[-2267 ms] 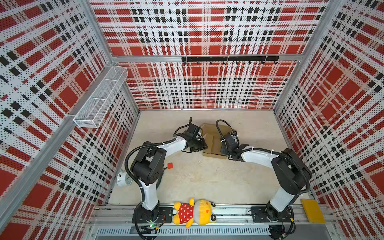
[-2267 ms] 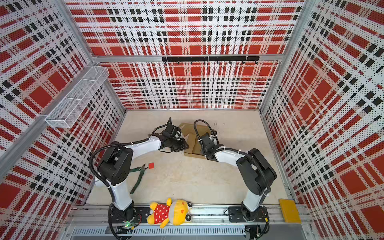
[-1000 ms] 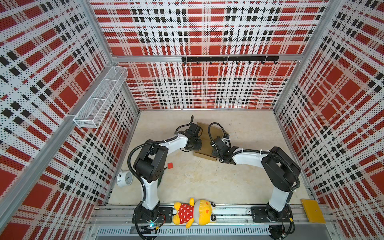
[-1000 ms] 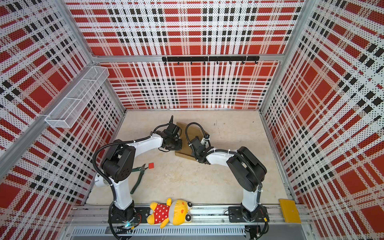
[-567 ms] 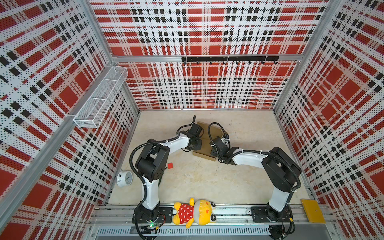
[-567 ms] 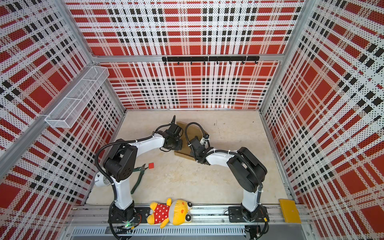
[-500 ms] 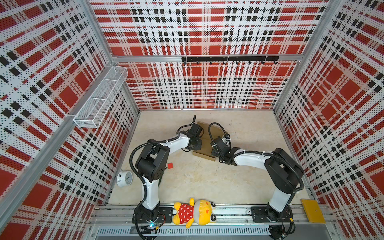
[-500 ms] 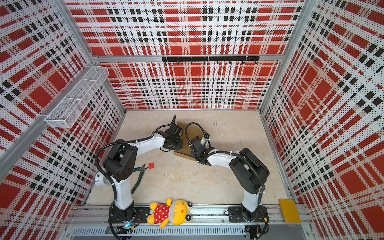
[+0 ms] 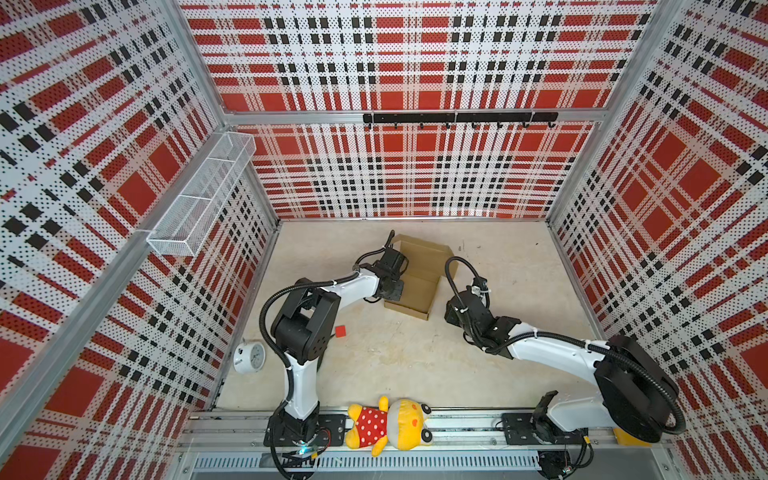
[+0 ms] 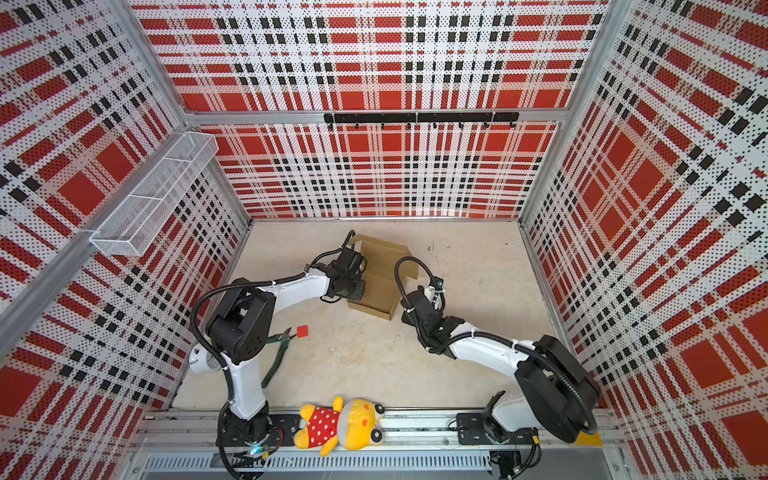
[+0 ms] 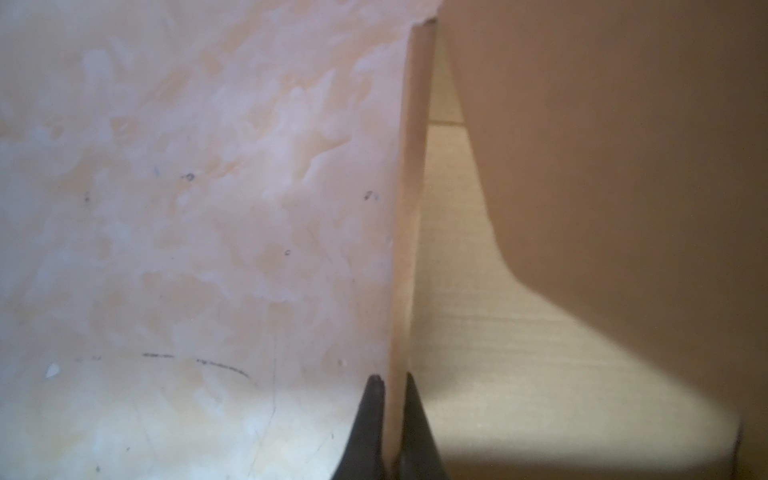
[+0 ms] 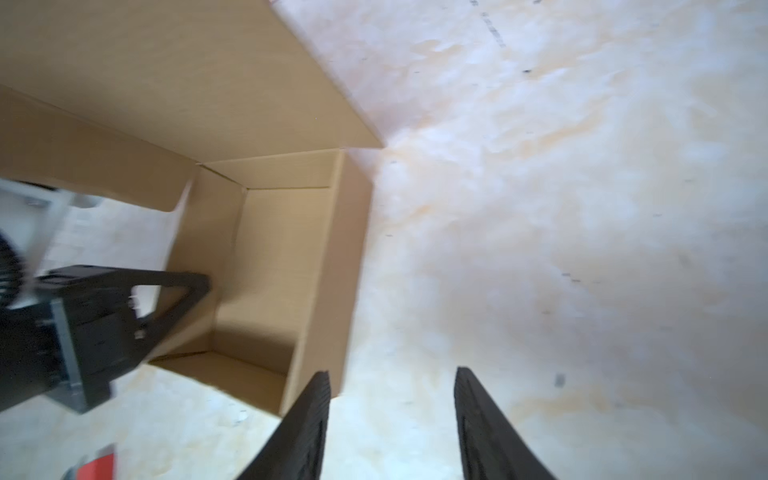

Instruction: Fold the paper box

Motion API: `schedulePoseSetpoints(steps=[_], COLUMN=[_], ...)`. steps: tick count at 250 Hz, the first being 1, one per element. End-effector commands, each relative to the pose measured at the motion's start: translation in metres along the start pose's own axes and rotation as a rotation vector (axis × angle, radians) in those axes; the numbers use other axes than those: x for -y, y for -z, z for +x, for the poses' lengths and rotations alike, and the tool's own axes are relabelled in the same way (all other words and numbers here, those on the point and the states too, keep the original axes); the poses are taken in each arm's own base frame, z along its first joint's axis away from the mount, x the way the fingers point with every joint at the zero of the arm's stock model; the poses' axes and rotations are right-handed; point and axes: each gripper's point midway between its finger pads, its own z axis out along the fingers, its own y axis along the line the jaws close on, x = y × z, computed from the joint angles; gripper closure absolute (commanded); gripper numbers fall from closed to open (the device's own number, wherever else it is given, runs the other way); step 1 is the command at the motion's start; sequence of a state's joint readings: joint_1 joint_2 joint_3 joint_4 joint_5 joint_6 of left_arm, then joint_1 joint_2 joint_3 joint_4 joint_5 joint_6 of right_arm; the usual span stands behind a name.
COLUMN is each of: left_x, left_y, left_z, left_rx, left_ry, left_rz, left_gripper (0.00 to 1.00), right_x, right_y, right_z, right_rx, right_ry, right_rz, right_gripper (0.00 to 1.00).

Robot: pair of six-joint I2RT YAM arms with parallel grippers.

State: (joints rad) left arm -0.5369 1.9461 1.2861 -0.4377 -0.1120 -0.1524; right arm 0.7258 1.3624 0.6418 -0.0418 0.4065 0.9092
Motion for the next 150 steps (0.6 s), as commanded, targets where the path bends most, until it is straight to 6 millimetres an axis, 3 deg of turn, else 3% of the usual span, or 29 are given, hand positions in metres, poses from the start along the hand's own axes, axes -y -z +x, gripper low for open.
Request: schedulePoseSetpoints(steps=[1,35,74,111,150], left_x=[0.013,0.038,0.071,0.084,0.089], left_y=[0.012,0.025,0.027,0.027,0.019], left_z=[0.007,0.009,0.021,0.022,0.024], left_rx=[0.006,0.026,0.019,0.009,-0.015], left_ry=[-0.156,-0.306,-0.519,-0.574,-0.594], left_rz=[0.036,0.125,0.169,0.163,0.156], left_gripper=[1.0,1.0,1.0,1.0,0.96], right_x=[0.008,0.037,0.047,0.033,0.014], right_y=[0.004,0.004,-0.01,-0.043,-0.073], right_z=[-0.026,-0.049,-0.067,-0.065,-0.041], right_rx=[0.05,0.064,0.029,-0.079,-0.216], right_ry=[-0.016,-0.06,-0.052,-0.078,-0.108], right_rz=[-0.068,-0.091,-0.171,-0.333,-0.46], right_gripper=[0.5,0.5,0.5,0.53,0.59])
